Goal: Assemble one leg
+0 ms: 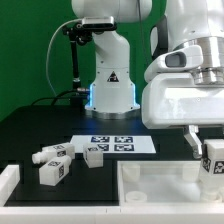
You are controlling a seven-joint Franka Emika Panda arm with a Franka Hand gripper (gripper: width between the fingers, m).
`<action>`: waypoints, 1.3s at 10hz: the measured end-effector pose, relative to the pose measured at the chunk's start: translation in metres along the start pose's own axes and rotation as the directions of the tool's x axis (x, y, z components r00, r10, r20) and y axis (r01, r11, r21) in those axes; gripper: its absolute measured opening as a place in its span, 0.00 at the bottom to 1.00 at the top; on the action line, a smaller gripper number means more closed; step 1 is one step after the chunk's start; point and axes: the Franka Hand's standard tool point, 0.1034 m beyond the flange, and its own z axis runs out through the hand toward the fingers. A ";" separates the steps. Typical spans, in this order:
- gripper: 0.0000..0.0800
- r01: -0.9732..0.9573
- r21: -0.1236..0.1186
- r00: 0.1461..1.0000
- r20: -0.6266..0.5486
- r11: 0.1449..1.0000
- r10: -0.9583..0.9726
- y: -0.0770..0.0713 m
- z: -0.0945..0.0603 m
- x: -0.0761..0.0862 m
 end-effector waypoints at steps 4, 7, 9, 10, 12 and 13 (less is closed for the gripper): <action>0.36 0.007 -0.001 1.000 0.003 1.000 -0.007 -0.003 0.007 -0.008; 0.36 0.011 -0.008 1.000 -0.026 1.000 -0.011 -0.003 0.006 -0.010; 0.36 0.011 -0.008 1.000 -0.027 1.000 -0.011 -0.003 0.006 -0.010; 0.44 0.011 -0.008 1.000 -0.027 1.000 -0.011 -0.003 0.006 -0.010; 0.69 0.011 -0.008 1.000 -0.027 1.000 -0.011 -0.003 0.006 -0.010; 0.78 0.011 -0.008 1.000 -0.027 1.000 -0.011 -0.003 0.006 -0.010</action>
Offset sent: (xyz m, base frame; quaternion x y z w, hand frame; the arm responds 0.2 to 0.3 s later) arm -0.0065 0.0054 -0.0144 -0.0040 0.0135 0.0008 0.9999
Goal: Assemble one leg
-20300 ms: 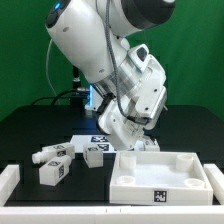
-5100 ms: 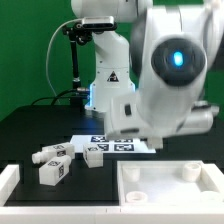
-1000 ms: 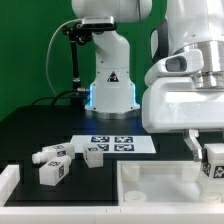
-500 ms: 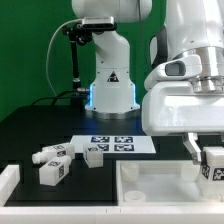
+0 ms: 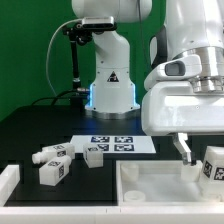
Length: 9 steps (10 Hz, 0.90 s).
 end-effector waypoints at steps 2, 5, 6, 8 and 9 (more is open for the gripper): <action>0.80 0.000 0.000 1.000 0.000 1.000 0.000 0.000 0.000 0.000; 0.81 -0.046 0.013 0.995 0.093 0.999 0.044 0.006 0.000 -0.002; 0.81 -0.068 0.016 0.991 0.112 0.998 0.066 0.016 -0.006 0.012; 0.81 -0.130 0.029 0.955 0.274 0.991 0.117 0.019 -0.005 0.010; 0.81 -0.158 0.028 0.925 0.355 0.987 0.138 0.020 -0.004 0.011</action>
Offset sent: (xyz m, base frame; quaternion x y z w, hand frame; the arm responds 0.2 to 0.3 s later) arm 0.0000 0.0000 0.0000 0.0000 0.0000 0.0000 1.0000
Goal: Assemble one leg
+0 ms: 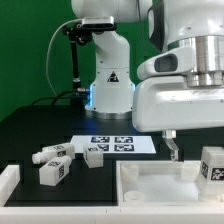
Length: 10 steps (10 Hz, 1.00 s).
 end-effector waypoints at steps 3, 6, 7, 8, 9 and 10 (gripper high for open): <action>0.81 -0.064 0.001 0.975 0.211 0.998 0.062 -0.009 0.007 -0.007; 0.81 -0.074 -0.003 0.976 0.205 0.997 0.073 -0.011 0.010 0.002; 0.65 -0.076 -0.004 0.976 0.205 0.997 0.075 -0.010 0.010 0.002; 0.47 -0.076 -0.004 0.976 0.205 0.997 0.075 -0.010 0.010 0.002; 0.47 -0.083 -0.005 0.975 0.205 0.997 0.082 -0.010 0.010 0.002; 0.36 -0.104 -0.009 0.973 0.205 0.995 0.103 -0.010 0.010 0.002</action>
Offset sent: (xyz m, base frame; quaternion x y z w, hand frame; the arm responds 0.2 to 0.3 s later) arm 0.0071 0.0010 0.0010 0.0132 -0.1965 0.0169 0.9803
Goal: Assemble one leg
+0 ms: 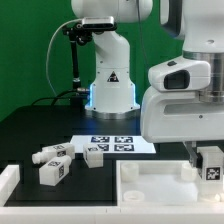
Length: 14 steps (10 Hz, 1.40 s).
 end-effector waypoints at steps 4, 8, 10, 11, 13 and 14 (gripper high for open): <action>0.36 -0.294 0.024 0.953 -0.061 0.955 0.295 -0.003 0.001 -0.006; 0.36 -0.770 0.122 0.631 -0.003 0.627 0.776 0.002 0.002 -0.003; 0.36 -0.889 0.124 0.447 0.028 0.441 0.894 0.000 0.003 -0.004; 0.36 -0.912 0.122 0.399 0.034 0.393 0.916 0.001 0.003 -0.004; 0.36 -0.898 0.122 0.428 0.029 0.422 0.903 0.001 0.003 -0.004; 0.47 -0.862 0.119 0.497 0.011 0.492 0.868 0.002 0.003 -0.004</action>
Offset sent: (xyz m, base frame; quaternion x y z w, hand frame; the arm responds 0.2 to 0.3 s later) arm -0.0198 -0.0043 -0.0023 -0.0311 0.0518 0.2618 0.9632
